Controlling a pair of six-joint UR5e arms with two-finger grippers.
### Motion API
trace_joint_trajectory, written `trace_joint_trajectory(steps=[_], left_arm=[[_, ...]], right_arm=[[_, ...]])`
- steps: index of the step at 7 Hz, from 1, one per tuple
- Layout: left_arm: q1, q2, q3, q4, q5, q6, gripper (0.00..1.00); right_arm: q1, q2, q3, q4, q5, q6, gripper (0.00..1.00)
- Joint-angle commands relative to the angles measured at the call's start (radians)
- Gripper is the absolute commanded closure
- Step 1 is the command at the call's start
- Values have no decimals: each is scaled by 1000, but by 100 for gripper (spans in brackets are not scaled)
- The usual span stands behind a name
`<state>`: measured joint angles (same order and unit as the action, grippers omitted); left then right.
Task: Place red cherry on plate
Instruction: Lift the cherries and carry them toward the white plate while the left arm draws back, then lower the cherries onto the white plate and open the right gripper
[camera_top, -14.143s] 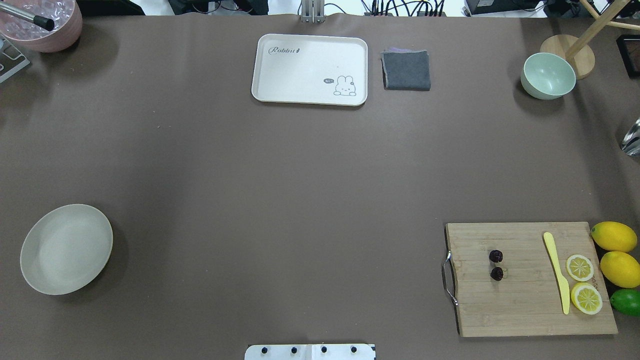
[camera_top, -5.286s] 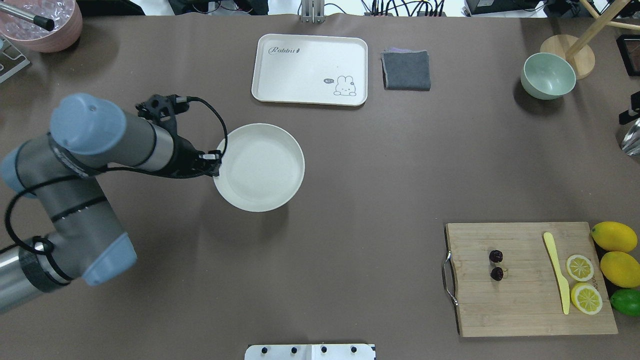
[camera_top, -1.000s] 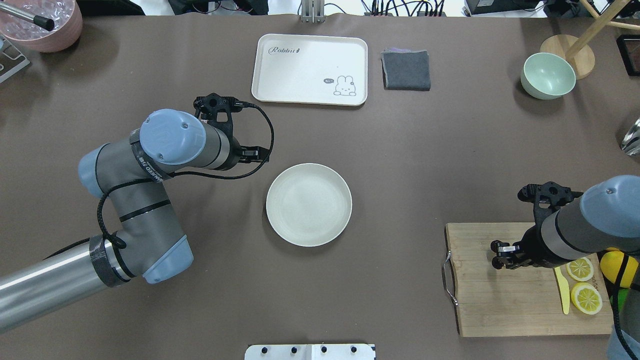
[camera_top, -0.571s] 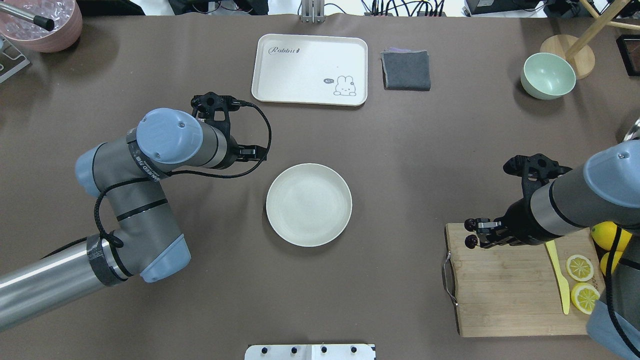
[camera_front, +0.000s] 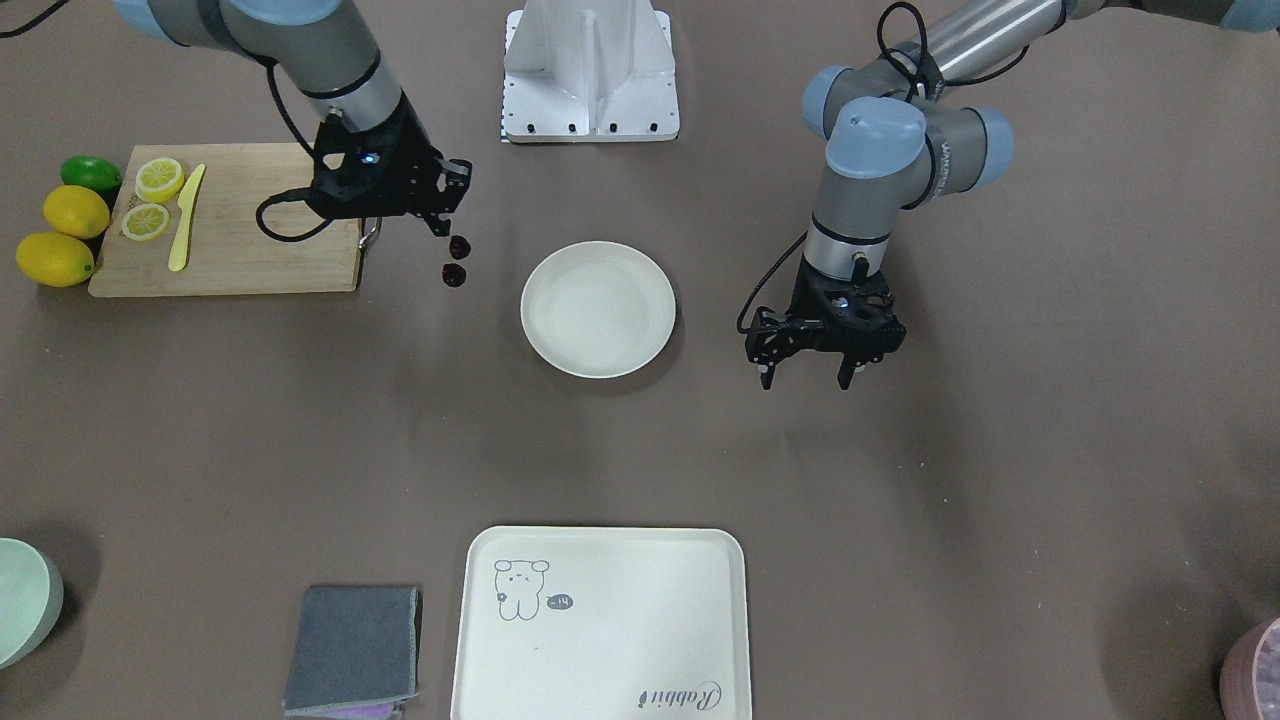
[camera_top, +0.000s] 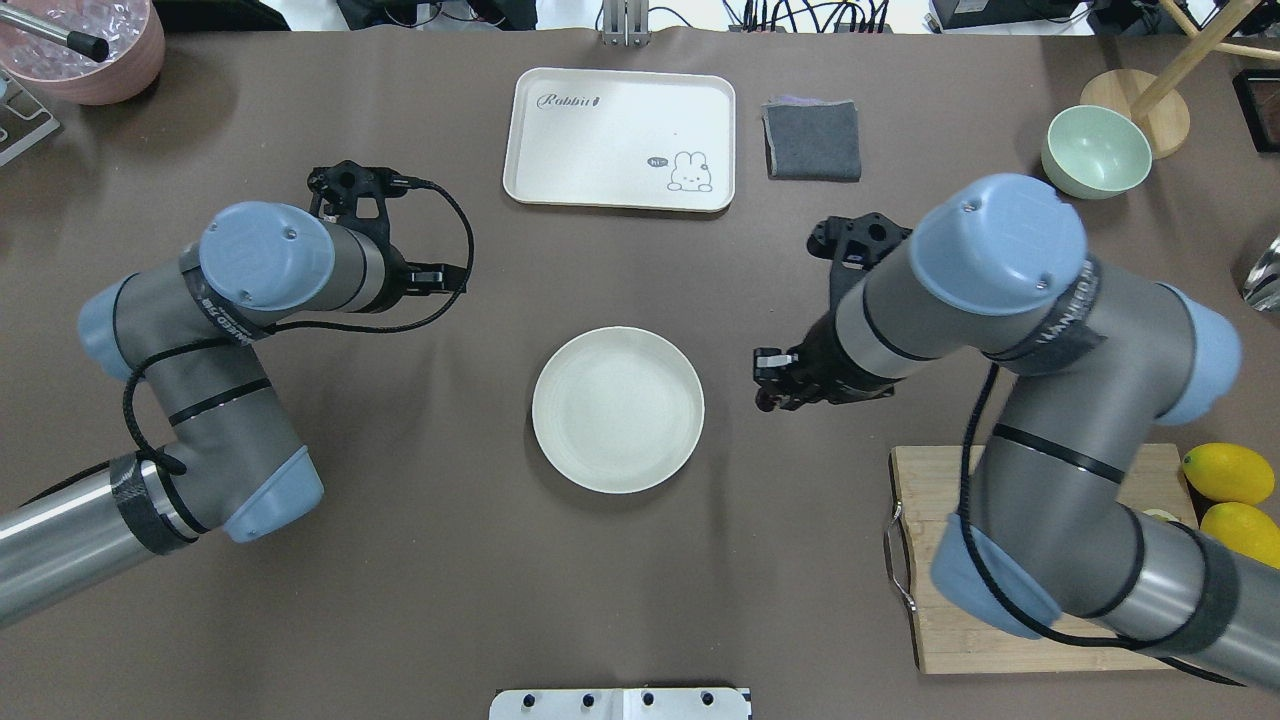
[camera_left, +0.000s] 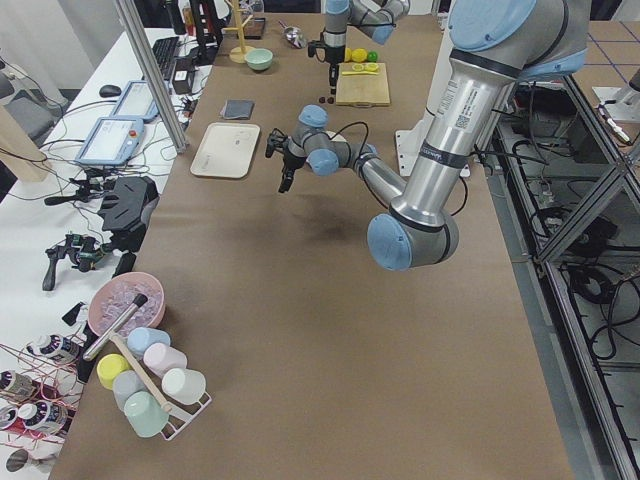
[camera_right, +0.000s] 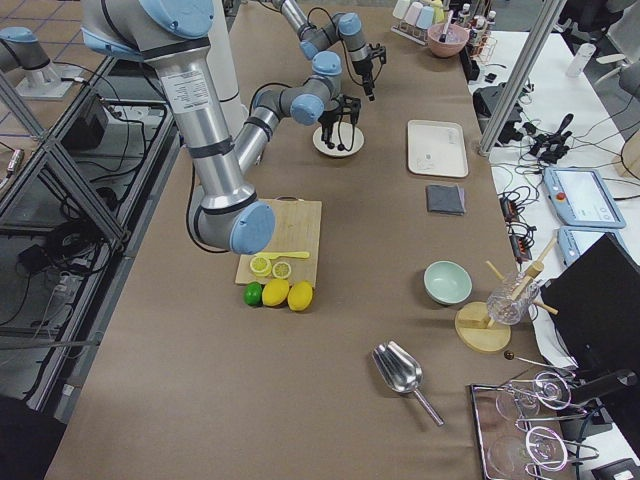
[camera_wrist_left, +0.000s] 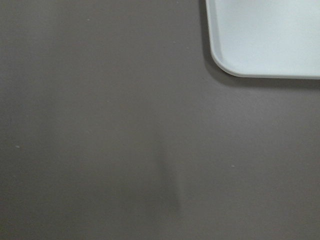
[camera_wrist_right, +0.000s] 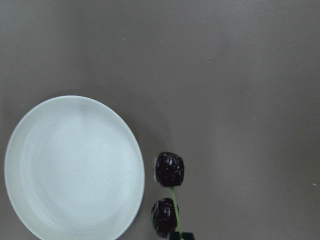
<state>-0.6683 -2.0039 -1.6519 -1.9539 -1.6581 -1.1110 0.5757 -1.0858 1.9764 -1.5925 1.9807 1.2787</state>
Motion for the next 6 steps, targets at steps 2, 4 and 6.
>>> trace_joint_trajectory(steps=[2,4,6], left_arm=[[-115,92,-25,-6,-9,180,2],[-143,100,-22,-5,-59,181,2],[-157,122,-22,-6,-81,207,2]], right_arm=[[-71,240,-263,-1,-85,5,100],[-131,250,-324,83,-132,45,100],[-141,273,-361,88,-137,50,1]])
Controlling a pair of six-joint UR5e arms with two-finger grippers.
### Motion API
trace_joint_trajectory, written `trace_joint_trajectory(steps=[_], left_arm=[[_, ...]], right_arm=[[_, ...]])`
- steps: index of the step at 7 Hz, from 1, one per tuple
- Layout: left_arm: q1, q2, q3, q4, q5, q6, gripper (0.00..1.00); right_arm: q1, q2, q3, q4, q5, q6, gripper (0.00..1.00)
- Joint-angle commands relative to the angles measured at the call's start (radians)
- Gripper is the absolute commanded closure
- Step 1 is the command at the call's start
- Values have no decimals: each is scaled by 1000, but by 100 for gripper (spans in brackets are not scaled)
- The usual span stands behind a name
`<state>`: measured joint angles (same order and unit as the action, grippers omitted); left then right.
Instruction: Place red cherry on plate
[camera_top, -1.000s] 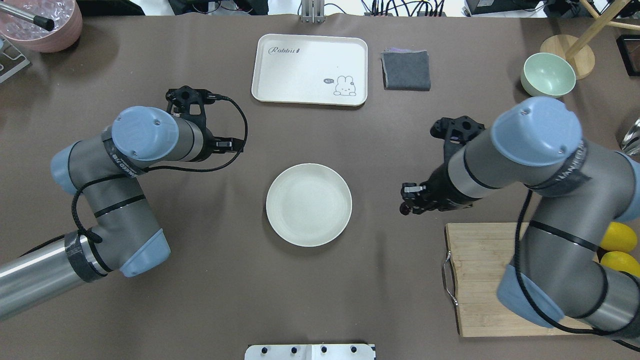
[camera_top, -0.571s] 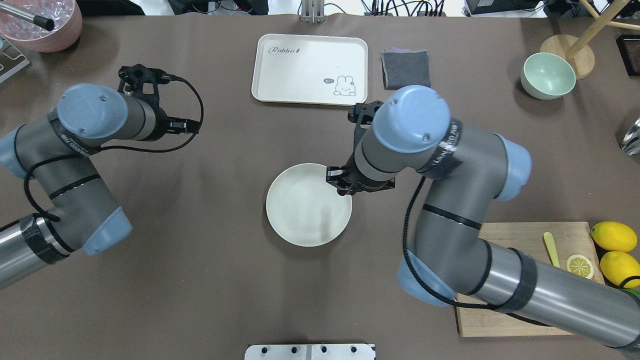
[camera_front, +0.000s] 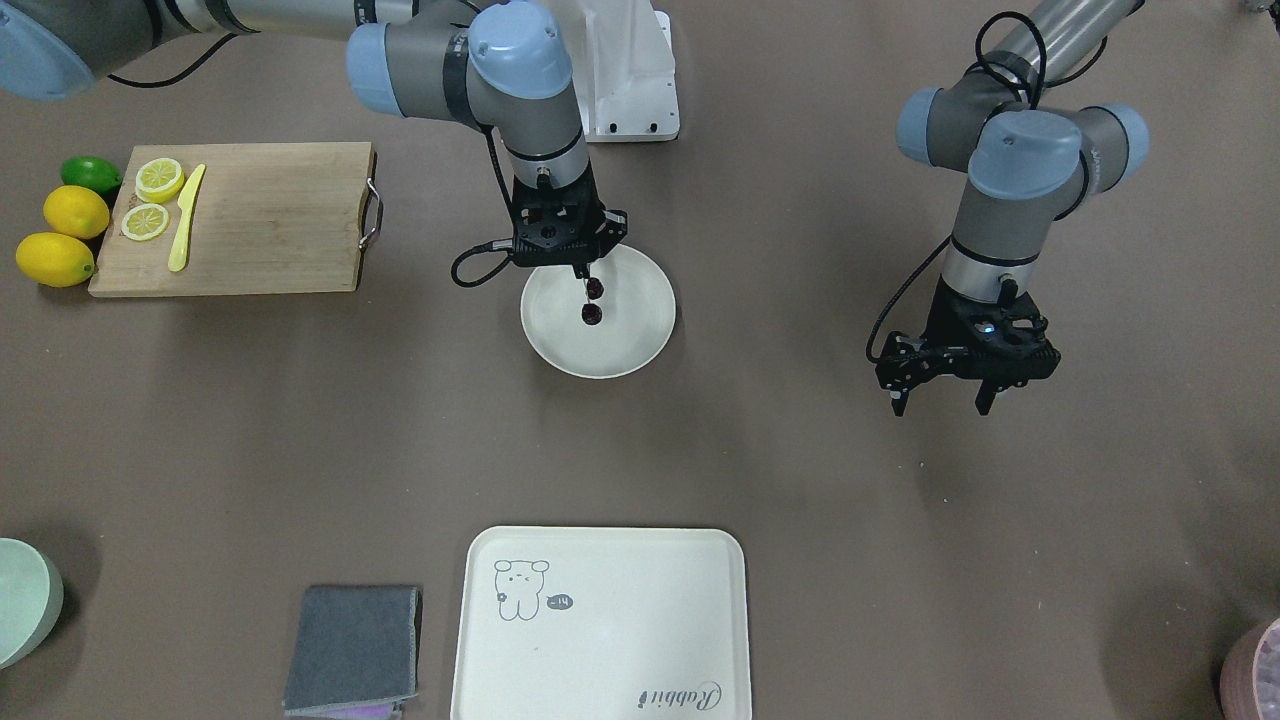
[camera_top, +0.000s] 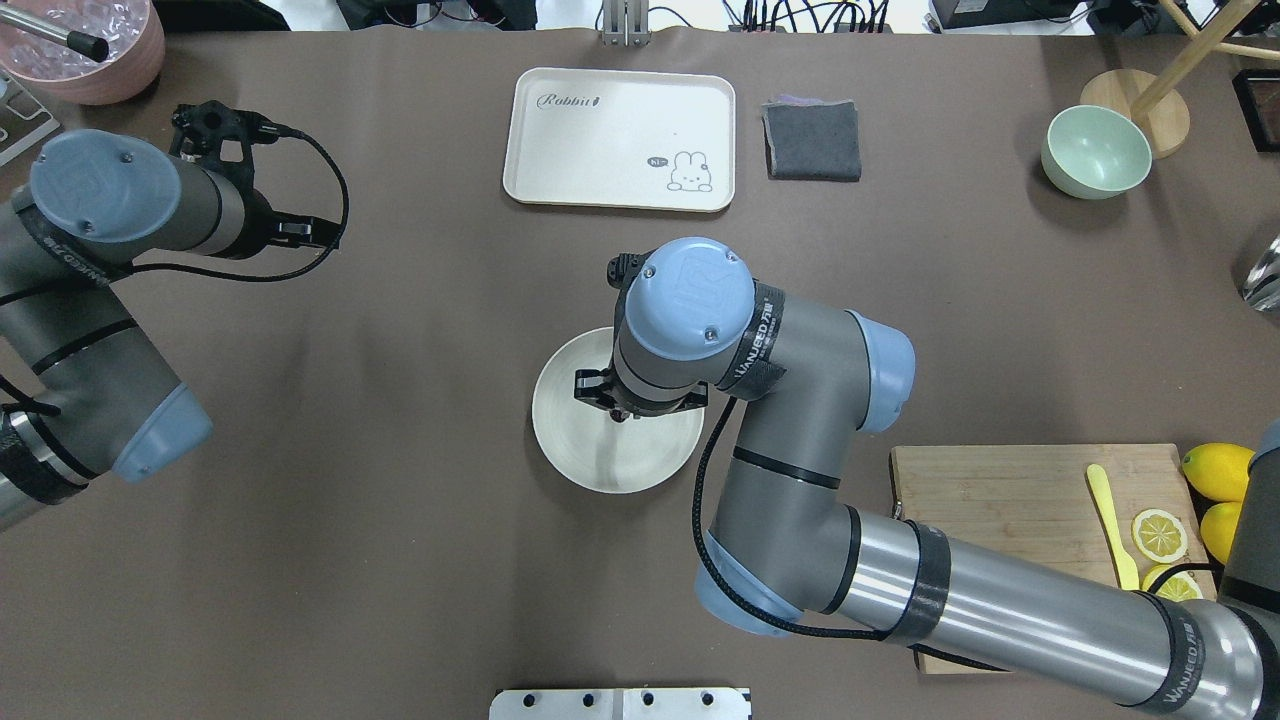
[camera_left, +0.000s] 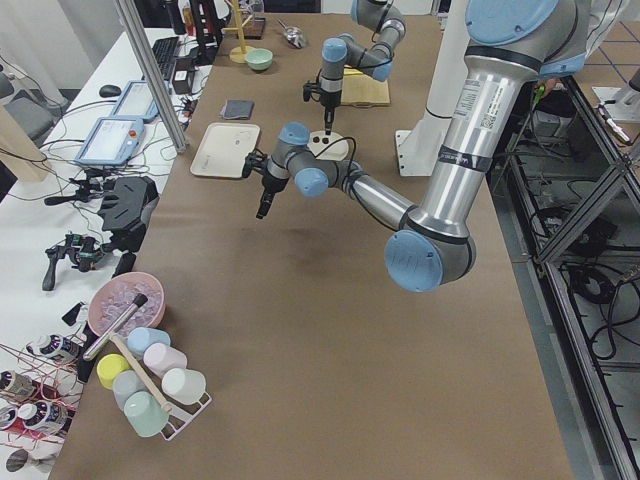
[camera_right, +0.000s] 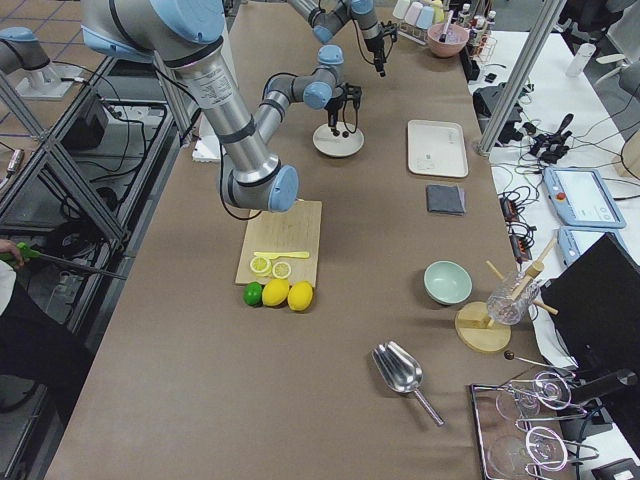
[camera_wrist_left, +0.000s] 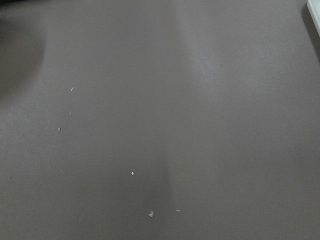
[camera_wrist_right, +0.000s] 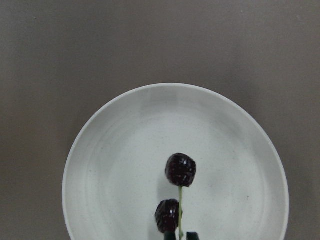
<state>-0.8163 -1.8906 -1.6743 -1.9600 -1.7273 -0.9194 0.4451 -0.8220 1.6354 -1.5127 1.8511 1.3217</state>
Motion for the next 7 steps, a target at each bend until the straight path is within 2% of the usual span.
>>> trace_joint_trajectory(steps=[1,2,3,4,7], left_arm=[[-9,10,2,3,-14,16,2],[-14,40,-1,3,-65,17,2],[-73,63,-2,6,-171,54,2],[-149,96,-25,18,-222,162,2],[-332,177,-38,35,-374,411,2]], right_arm=[[-9,9,-9,6,-9,8,0],[18,7,13,-7,-6,7,0],[105,-3,36,-48,51,-13,0],[200,-34,35,-69,104,-85,0],[551,-249,32,-69,333,-565,0]])
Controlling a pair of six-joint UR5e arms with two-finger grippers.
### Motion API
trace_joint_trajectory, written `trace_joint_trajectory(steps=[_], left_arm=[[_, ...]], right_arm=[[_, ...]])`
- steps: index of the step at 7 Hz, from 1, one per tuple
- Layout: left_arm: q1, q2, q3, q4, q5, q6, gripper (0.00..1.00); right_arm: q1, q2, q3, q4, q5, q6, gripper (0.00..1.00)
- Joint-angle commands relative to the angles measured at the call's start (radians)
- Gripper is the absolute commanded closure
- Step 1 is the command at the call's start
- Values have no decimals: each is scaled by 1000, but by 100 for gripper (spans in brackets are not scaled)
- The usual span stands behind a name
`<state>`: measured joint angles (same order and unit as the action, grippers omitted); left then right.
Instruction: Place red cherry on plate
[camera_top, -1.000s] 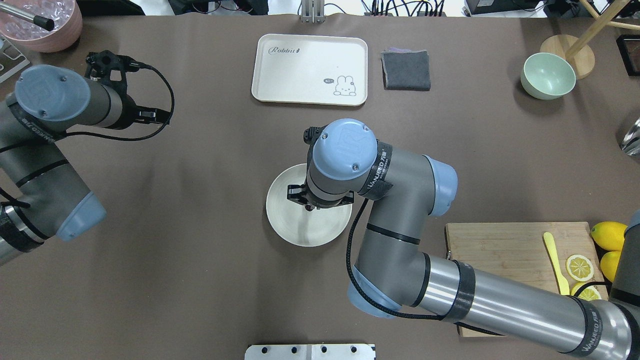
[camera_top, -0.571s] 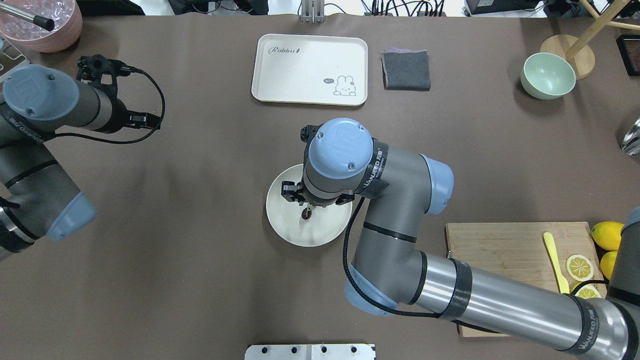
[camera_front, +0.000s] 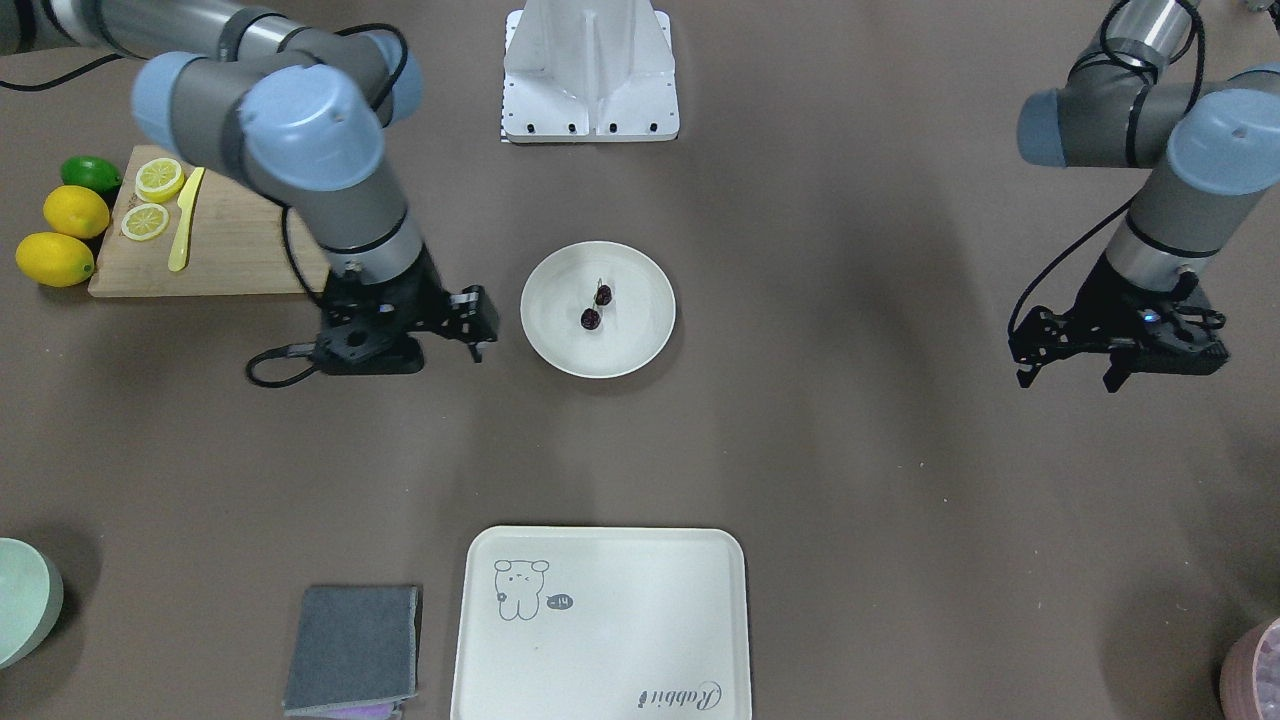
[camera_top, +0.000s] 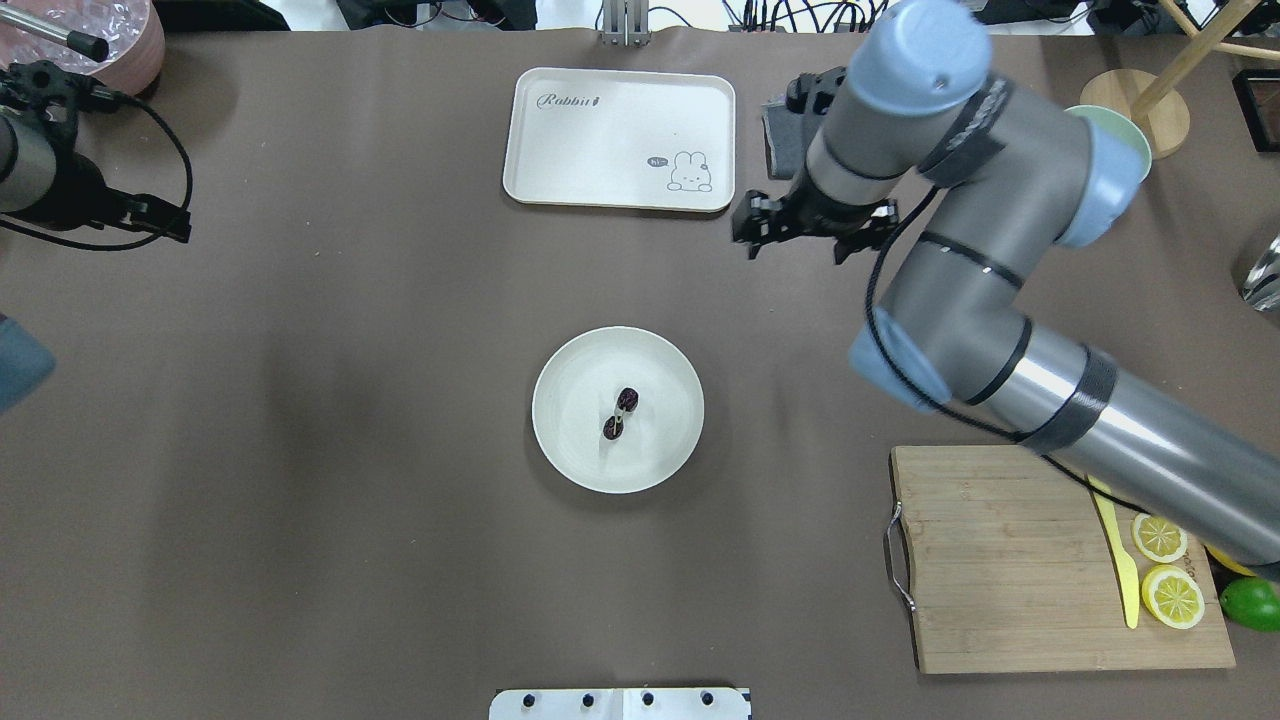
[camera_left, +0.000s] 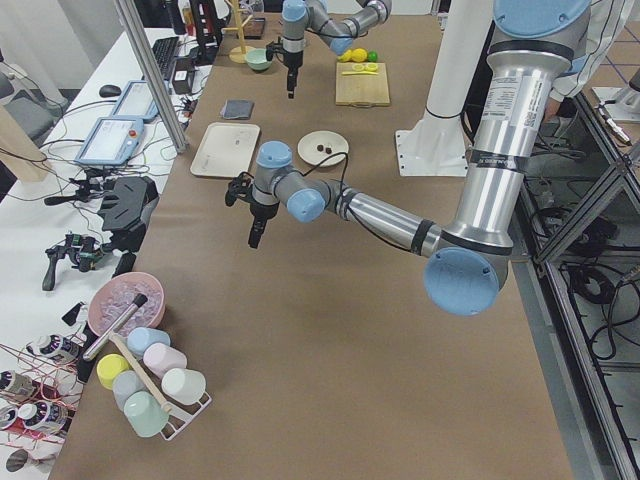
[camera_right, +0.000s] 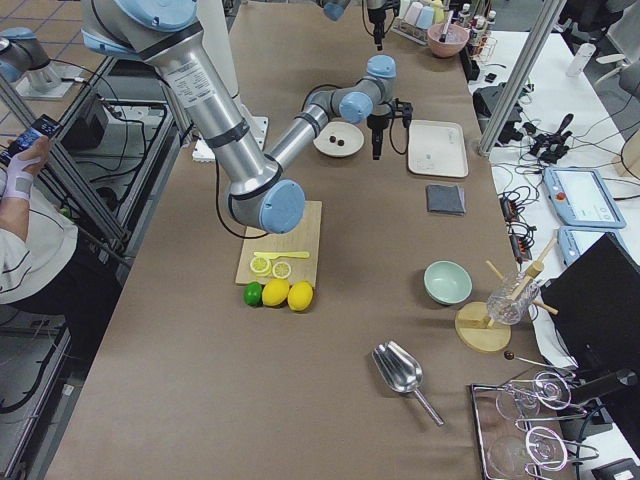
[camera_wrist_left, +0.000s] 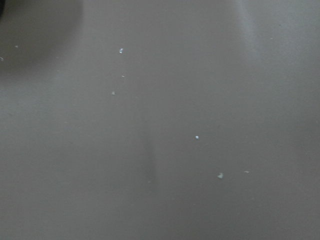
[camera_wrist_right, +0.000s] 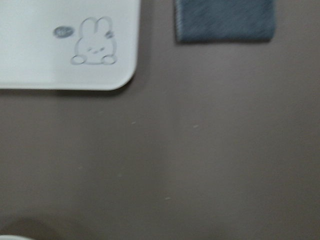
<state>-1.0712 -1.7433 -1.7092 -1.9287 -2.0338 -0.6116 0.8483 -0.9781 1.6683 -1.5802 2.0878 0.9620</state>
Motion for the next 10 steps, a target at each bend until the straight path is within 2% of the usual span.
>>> trace_joint_trajectory(steps=[1,3,4,6,10], left_arm=[[-170,37,-4,43,-145,181,2],[-318,42,-76,297,-169,478,2],[-390,51,-78,357,-169,580,2],[-427,148,-79,332,-172,599,2],[-426,169,-63,332,-172,590,2]], right_arm=[[287,-188,-21,-1,169,-411,0],[514,-284,-157,-15,254,-781,0],[590,-338,-207,-14,253,-886,0],[713,-453,-240,-15,250,-1049,0],[863,-533,-217,-29,255,-1060,0]])
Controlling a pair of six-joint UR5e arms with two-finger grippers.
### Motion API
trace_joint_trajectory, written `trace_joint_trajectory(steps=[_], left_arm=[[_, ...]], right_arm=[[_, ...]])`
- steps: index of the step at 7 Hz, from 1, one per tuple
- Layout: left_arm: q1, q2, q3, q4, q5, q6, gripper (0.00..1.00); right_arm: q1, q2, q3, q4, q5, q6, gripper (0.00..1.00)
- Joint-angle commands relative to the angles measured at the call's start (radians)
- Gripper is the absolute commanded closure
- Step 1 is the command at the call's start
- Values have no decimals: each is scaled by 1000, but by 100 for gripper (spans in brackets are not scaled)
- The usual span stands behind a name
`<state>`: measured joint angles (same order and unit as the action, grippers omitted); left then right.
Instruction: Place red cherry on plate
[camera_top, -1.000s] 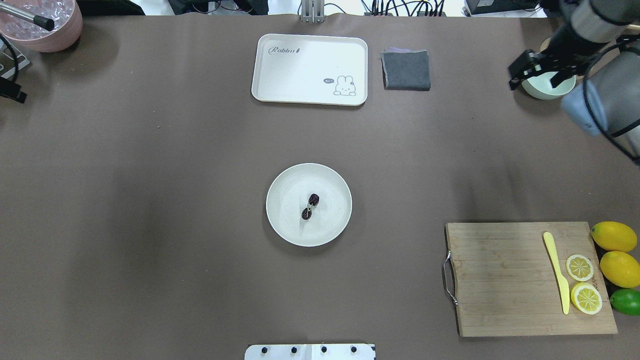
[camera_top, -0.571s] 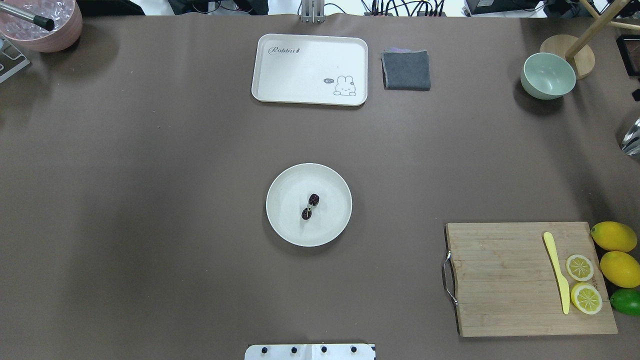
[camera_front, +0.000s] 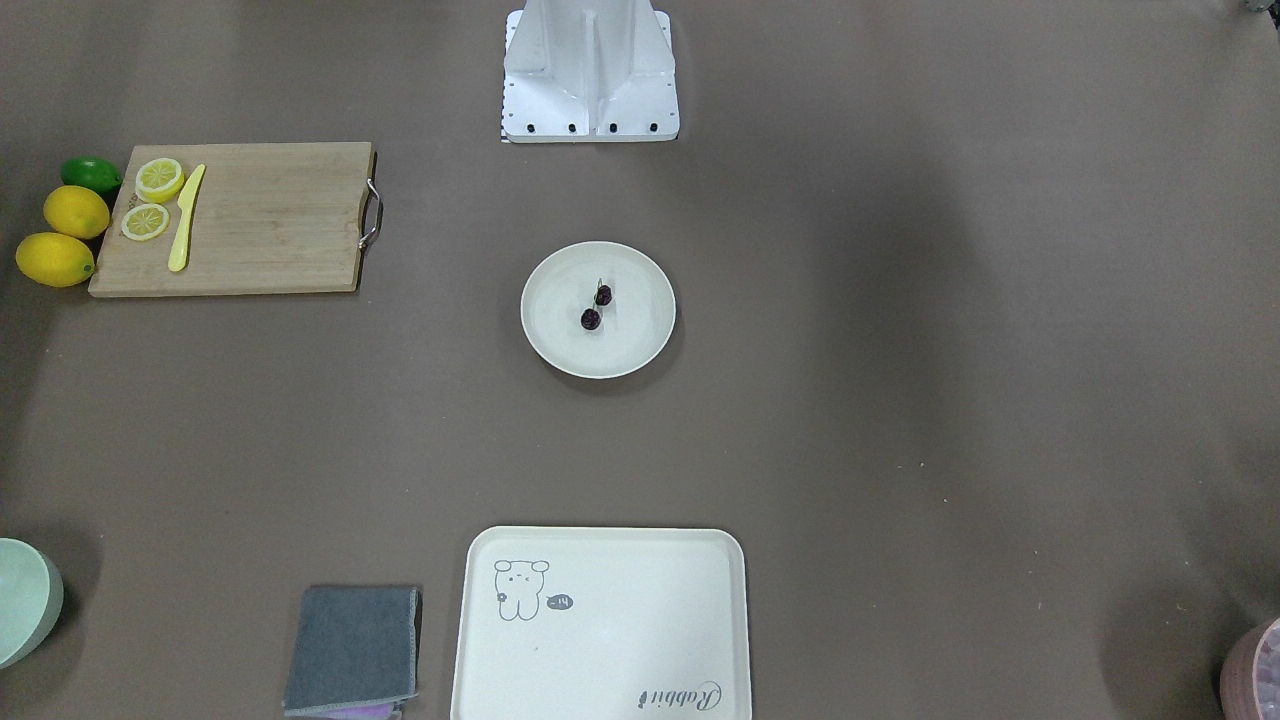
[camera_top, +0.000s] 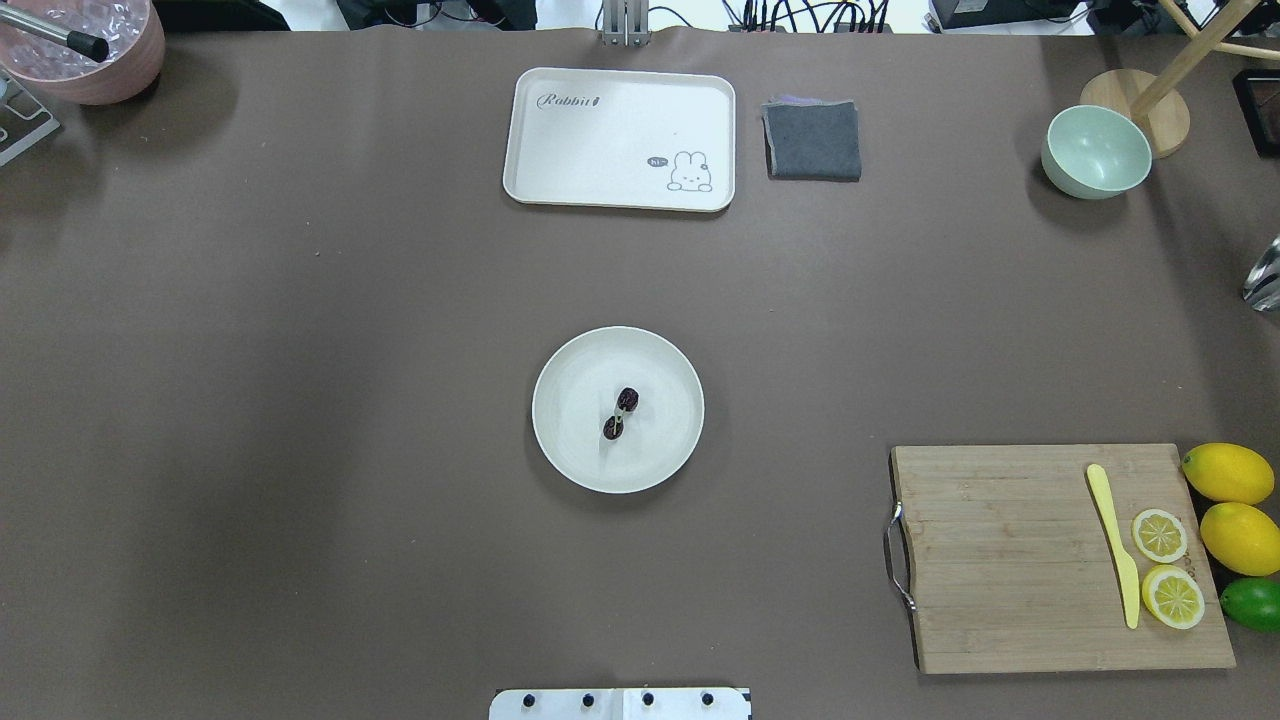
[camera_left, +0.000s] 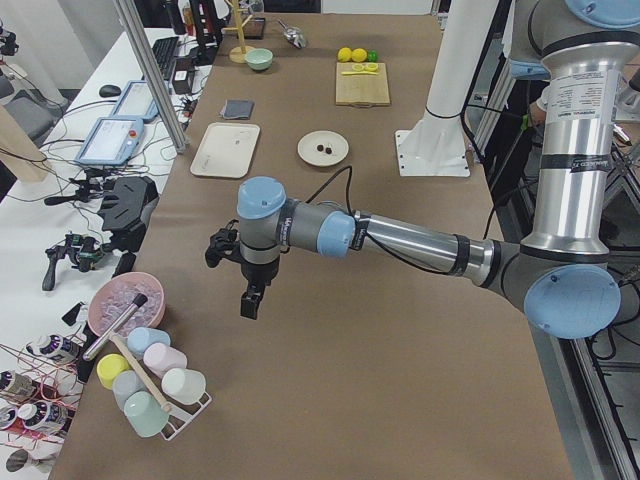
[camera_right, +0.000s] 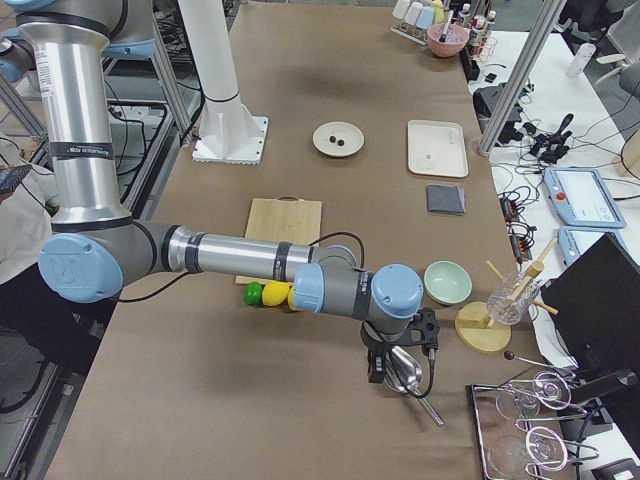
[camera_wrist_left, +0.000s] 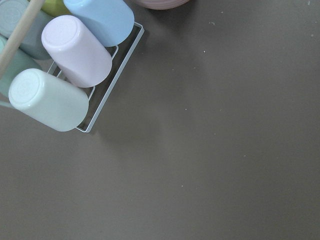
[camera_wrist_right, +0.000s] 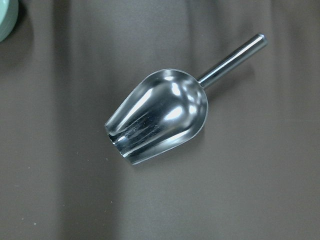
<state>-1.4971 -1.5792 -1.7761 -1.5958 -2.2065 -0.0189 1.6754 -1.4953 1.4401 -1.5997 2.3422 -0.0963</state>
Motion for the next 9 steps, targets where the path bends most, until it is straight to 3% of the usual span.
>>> trace_joint_trajectory(steps=[1,3,9], left_arm=[[0,19,23,-3,-1,-1,2],[-2,65,20,-27,-1,-1,2],[-15,64,26,-32,1,0,2]], right_arm=[[46,-16,38,-52,2,-2,0],[47,-63,135,-112,-3,3,0],[46,-60,141,-112,-1,15,0]])
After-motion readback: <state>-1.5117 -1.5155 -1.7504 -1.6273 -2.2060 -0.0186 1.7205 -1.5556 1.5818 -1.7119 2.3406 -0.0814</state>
